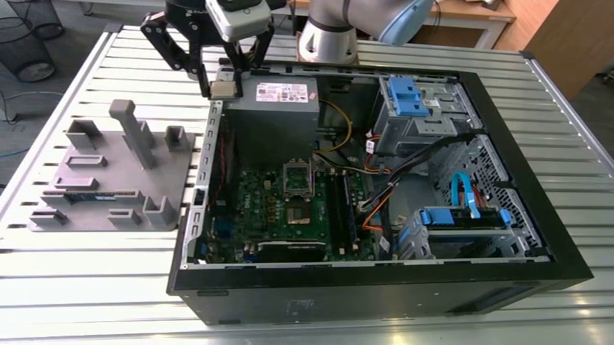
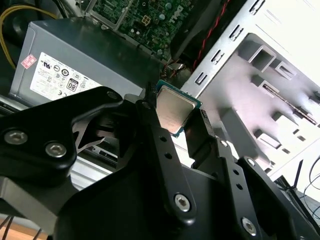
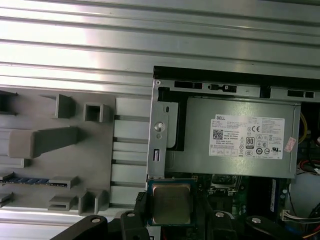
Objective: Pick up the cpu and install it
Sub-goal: 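Pick up the cpu and move it towards the insertion slot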
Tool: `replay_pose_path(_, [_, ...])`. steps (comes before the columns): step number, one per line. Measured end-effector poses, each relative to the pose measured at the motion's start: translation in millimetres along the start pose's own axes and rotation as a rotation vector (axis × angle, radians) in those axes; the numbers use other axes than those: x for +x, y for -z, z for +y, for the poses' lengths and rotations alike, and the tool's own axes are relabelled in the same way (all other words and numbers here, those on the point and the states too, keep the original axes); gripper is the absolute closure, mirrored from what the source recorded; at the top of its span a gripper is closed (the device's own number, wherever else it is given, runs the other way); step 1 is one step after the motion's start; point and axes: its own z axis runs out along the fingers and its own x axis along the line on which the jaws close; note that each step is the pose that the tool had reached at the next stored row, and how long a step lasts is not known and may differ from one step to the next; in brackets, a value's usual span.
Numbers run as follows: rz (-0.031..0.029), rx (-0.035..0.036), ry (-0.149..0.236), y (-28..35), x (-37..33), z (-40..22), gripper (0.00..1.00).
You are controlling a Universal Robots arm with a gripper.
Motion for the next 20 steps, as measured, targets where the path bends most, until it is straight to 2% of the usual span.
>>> replay_pose_path(20, [0.0001, 0.0000, 0.000, -1.0, -29.0, -1.6, 0.53])
